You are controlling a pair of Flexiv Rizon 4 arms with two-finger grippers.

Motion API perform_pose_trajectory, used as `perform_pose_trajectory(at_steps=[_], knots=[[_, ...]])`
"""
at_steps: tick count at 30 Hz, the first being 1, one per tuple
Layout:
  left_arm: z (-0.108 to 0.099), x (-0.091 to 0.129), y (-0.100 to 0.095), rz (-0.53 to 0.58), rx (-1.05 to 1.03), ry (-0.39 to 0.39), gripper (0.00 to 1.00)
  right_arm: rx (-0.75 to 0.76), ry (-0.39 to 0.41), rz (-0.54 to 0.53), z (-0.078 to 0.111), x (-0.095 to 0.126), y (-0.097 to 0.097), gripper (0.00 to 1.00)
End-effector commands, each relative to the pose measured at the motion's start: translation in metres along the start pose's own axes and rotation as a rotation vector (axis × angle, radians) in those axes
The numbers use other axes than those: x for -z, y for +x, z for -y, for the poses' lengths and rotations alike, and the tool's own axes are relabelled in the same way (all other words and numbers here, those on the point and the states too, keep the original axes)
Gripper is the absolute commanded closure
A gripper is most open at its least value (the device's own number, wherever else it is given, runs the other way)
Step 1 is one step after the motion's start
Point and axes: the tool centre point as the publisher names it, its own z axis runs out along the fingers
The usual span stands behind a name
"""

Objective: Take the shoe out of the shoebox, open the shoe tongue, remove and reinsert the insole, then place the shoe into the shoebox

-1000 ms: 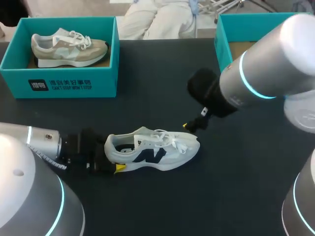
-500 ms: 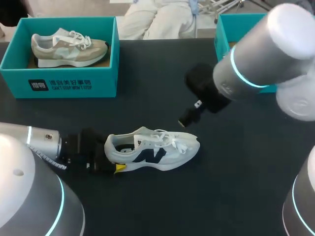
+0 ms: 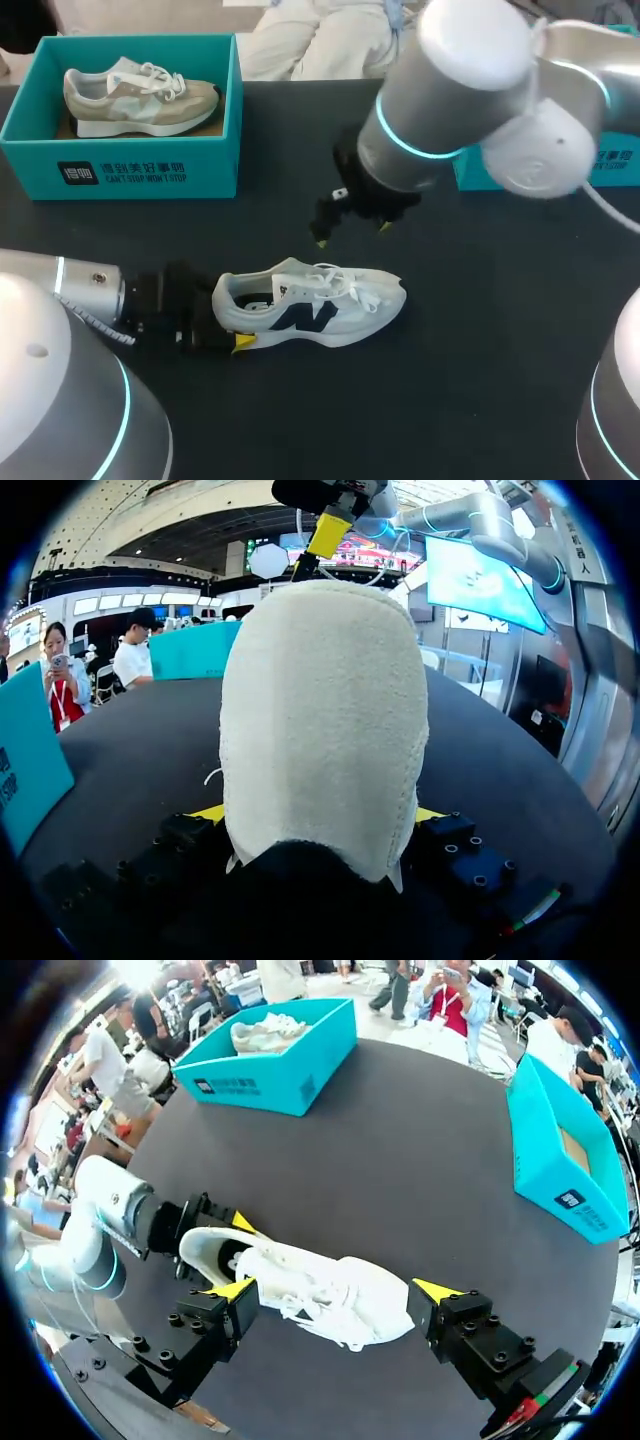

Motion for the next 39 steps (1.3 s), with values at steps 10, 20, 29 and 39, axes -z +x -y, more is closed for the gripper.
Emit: perform_pose_trajectory(at_steps=[10,20,29,39], knots=[[-0.006,-0.006,-0.001,-0.001,0.000,-0.003,1.00,-0.209,0.124,0.107,-0.021,-0.029,0.034,0.00],[-0.006,-0.006,-0.001,-0.001,0.000,-0.003,1.00,-0.316,0.180,0.180,0.000,-0.060,0.063,0.00],[-0.006,-0.006,-0.001,-0.001,0.000,-0.003,1.00,-0.336,0.193,0.263,0.012,-0.060,0.074,0.00],[-0.006,-0.006,-0.001,-0.001,0.000,-0.003,1.00,-0.305,0.269,0.346,0.024,-0.079,0.082,0.00]])
